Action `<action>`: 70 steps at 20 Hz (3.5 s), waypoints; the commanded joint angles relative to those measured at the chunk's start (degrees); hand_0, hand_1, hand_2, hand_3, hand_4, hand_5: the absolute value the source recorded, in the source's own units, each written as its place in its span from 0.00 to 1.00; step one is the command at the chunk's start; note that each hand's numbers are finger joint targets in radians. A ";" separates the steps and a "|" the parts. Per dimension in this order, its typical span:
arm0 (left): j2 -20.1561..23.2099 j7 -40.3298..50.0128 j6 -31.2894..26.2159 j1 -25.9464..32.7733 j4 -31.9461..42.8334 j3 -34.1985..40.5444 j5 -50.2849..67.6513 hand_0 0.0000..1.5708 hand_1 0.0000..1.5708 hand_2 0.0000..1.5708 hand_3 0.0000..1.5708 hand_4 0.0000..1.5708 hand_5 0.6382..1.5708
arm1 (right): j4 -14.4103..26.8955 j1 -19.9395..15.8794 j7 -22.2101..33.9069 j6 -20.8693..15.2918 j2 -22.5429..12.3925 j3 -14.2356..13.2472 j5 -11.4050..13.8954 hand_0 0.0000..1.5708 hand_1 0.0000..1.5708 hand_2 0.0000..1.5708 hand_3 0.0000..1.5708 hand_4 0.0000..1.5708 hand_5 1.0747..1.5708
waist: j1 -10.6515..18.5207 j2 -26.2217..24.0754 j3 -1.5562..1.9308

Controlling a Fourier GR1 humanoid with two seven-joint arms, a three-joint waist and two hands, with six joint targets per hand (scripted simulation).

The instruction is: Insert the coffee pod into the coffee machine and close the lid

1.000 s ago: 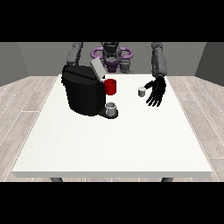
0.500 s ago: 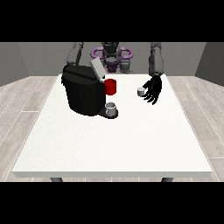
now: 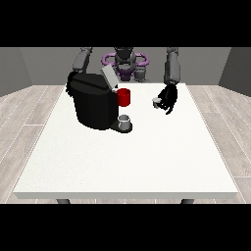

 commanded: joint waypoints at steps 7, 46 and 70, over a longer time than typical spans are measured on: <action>-2.78 -7.39 -2.65 -0.08 1.37 0.48 0.82 0.77 0.77 0.84 0.85 0.43 1.00 | 3.58 1.46 -0.03 -0.76 -0.87 -2.20 -1.17 0.00 0.00 0.00 0.00 0.22 1.00 | 2.74 -4.27 -0.61; -4.89 11.06 -13.96 -23.81 -3.58 12.30 10.33 0.86 0.86 0.90 0.86 0.38 1.00 | 4.28 -1.47 -2.32 3.85 -2.22 -0.42 -2.58 0.00 0.00 0.00 0.00 0.16 1.00 | -3.49 -1.64 -0.61; 3.98 9.20 -10.65 -35.48 2.51 16.21 10.55 0.95 0.95 0.96 0.91 0.45 1.00 | 8.74 -9.37 -8.89 10.85 -5.85 -0.70 -2.70 0.00 0.00 0.00 0.00 0.16 1.00 | -7.96 11.33 -0.60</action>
